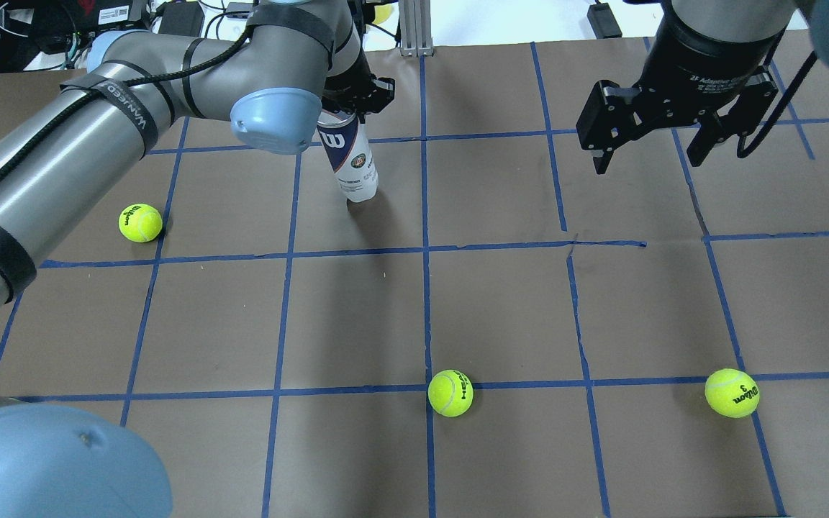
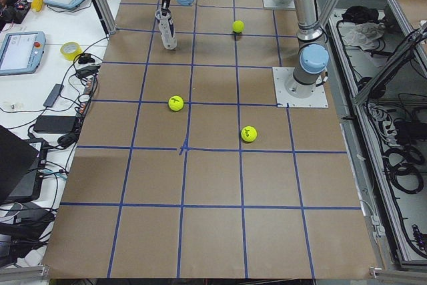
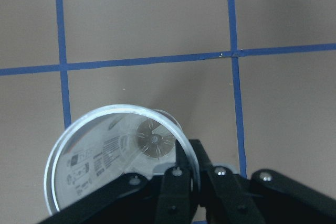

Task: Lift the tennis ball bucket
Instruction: 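Swing the can upright with the left gripper and set it on the table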

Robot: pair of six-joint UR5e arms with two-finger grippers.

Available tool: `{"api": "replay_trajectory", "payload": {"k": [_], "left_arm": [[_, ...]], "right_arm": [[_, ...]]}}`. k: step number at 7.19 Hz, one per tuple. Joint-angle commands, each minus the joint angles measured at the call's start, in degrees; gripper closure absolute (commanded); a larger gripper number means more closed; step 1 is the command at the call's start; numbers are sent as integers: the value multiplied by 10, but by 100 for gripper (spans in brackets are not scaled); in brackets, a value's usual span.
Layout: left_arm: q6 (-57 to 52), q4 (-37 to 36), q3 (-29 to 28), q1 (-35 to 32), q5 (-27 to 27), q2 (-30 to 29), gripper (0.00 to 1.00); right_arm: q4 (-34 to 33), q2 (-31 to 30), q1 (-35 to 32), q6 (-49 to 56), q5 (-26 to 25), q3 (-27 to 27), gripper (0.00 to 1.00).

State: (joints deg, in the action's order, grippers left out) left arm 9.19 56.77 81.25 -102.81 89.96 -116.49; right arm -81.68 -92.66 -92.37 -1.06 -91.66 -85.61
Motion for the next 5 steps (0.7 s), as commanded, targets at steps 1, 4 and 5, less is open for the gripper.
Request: {"api": "replay_trajectory", "payload": {"k": [1, 4, 5], "left_arm": [[21, 4, 0, -1, -10, -1, 17], [22, 29, -5, -2, -10, 6, 0], [22, 31, -5, -2, -10, 6, 0]], "right_arm": [[0, -1, 0, 0, 0, 0, 0], [-1, 0, 0, -1, 0, -1, 0], [-1, 0, 0, -1, 1, -1, 0]]}}
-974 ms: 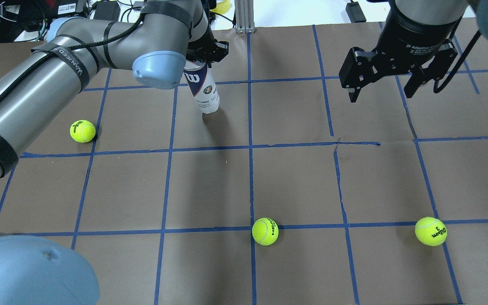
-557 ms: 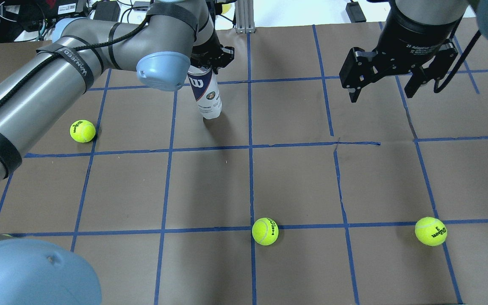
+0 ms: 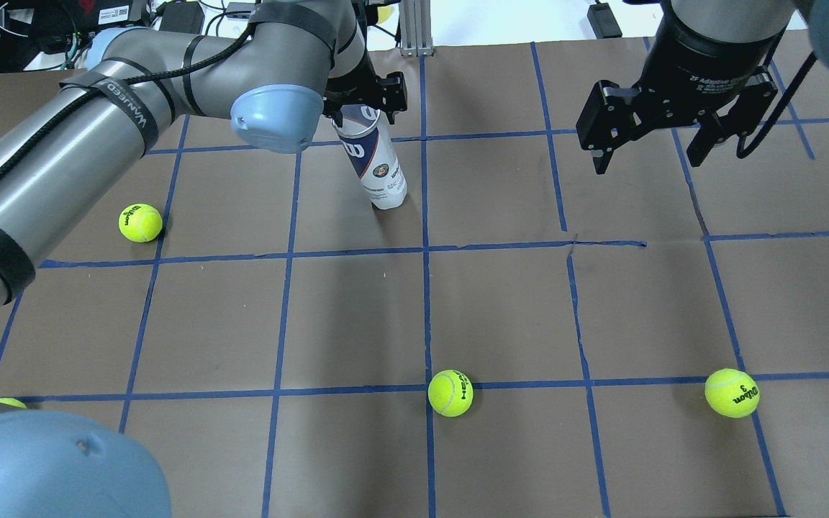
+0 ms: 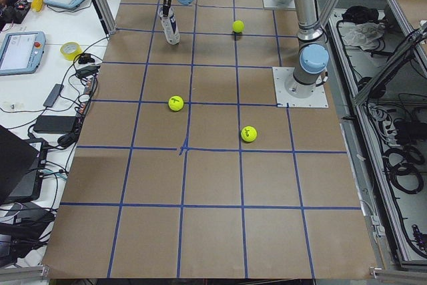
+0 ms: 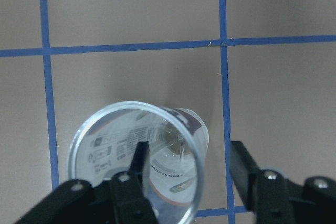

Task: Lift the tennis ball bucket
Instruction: 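Swing the can upright with the left gripper and set it on the table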

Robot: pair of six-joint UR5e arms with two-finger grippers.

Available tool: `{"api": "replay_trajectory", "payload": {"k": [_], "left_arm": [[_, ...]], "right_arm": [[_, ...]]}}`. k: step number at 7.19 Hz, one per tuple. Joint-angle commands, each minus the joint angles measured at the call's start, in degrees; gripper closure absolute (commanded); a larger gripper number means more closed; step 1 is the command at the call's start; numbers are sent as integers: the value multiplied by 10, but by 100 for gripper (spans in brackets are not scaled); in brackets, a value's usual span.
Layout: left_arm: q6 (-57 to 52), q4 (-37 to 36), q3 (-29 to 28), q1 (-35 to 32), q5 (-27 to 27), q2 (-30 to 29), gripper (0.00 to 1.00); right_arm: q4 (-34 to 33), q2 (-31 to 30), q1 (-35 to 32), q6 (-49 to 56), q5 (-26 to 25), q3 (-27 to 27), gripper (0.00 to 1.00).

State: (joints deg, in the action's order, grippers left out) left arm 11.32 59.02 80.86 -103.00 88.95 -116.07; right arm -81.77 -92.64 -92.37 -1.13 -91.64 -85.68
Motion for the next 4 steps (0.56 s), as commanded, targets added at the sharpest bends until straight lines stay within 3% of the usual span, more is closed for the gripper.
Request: {"api": "replay_trajectory", "payload": {"k": [1, 3, 4], "left_arm": [[1, 11, -3, 0, 0, 5, 0], [5, 55, -21, 0, -22, 28, 0], [12, 104, -48, 0, -22, 36, 0]], "right_arm": [[0, 1, 0, 1, 0, 0, 0], [-9, 1, 1, 0, 2, 1, 0], [-62, 2, 2, -6, 1, 0, 0]]}}
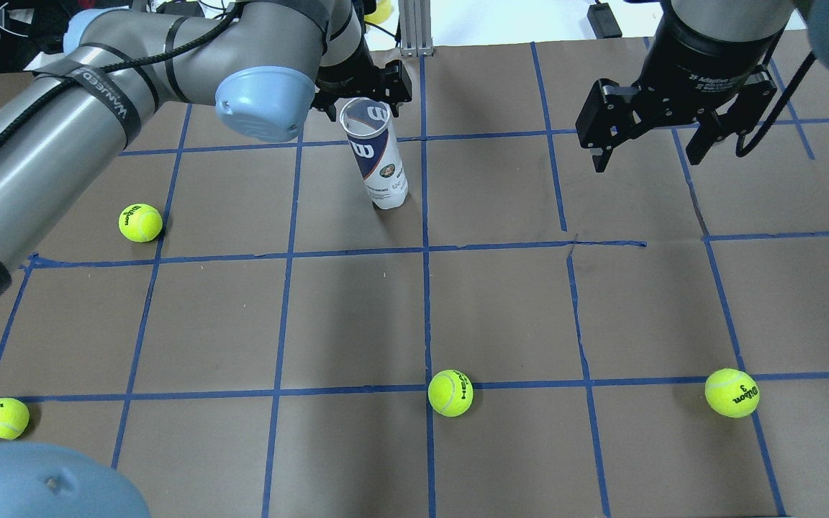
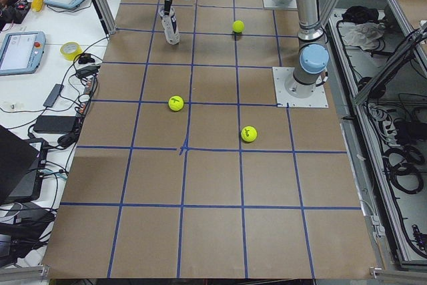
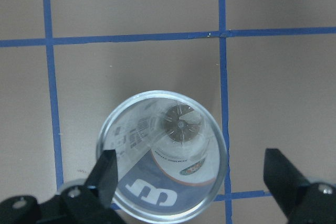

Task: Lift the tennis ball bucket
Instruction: 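Open the left gripper and lift it off the standing can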

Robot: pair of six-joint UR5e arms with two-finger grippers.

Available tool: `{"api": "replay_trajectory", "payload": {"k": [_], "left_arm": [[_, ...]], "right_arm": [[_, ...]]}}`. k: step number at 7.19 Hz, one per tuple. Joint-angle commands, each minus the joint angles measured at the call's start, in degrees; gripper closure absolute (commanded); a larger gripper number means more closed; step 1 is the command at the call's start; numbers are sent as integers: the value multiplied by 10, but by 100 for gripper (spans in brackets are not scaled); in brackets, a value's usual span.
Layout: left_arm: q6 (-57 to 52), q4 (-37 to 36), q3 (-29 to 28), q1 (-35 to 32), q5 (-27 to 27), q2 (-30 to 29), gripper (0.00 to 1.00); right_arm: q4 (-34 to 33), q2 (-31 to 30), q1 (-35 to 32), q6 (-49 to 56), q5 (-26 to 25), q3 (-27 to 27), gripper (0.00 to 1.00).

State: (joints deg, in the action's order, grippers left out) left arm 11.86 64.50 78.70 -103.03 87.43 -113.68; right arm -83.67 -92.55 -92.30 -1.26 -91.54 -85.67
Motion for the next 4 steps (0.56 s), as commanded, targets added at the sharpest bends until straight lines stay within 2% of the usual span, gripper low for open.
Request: {"api": "replay_trajectory", "payload": {"k": [1, 2, 4], "left_arm": [[6, 102, -57, 7, -4, 19, 0], [5, 145, -75, 20, -3, 28, 0], [-14, 200, -73, 65, -1, 59, 0]], "right_arm": [[-46, 1, 1, -6, 0, 0, 0], [-46, 1, 1, -5, 0, 0, 0], [-46, 1, 0, -8, 3, 0, 0]]}}
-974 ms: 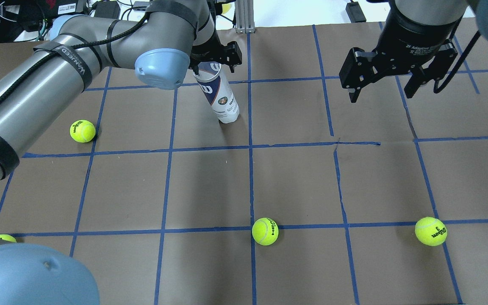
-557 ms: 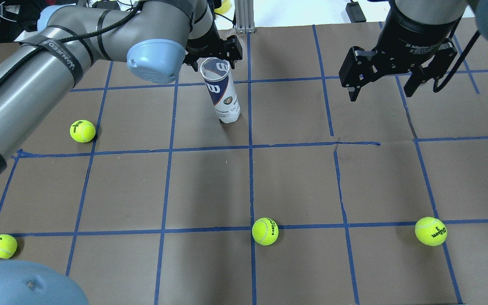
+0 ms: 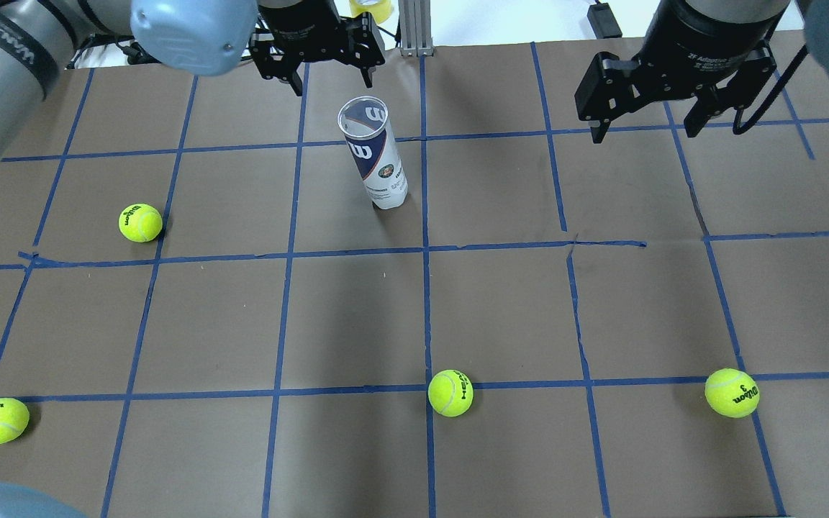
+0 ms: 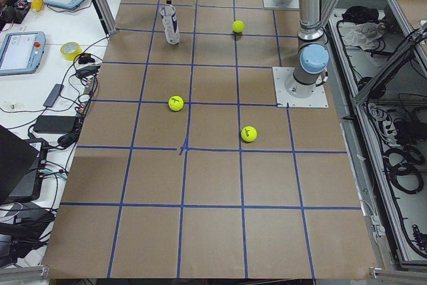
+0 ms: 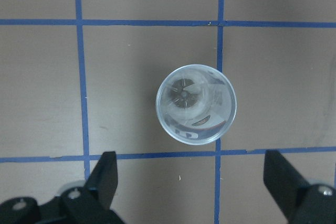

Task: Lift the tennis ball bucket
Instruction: 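Open the left gripper and lift it off the standing can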

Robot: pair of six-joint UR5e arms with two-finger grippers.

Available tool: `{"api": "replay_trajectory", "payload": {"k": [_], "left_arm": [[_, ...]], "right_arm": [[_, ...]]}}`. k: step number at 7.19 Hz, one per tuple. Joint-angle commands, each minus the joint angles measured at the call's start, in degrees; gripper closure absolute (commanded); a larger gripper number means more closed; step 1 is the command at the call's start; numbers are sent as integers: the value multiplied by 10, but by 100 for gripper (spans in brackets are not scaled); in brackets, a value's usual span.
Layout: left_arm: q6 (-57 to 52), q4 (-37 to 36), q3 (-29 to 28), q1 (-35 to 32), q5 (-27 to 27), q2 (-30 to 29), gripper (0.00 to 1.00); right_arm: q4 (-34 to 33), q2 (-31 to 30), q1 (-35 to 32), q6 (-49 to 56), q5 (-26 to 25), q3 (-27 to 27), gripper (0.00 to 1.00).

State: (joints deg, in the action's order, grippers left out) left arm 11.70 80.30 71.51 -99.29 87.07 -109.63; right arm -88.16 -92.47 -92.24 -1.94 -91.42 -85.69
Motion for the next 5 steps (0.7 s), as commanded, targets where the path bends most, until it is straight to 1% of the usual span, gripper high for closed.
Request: {"api": "replay_trajectory", "payload": {"k": [1, 2, 3, 4, 5], "left_arm": [[-75, 70, -1, 64, 10, 37, 0], [-95, 74, 5, 94, 9, 52, 0], [-119, 112, 13, 112, 14, 71, 0], [-121, 121, 24, 121, 44, 98, 0], [-121, 132, 40, 122, 61, 122, 0]], "right_arm": [[0, 0, 0, -1, -1, 0, 0], [-1, 0, 0, 1, -1, 0, 0], [-1, 0, 0, 0, -1, 0, 0], [-1, 0, -1, 0, 0, 0, 0], [-1, 0, -1, -1, -1, 0, 0]]}}
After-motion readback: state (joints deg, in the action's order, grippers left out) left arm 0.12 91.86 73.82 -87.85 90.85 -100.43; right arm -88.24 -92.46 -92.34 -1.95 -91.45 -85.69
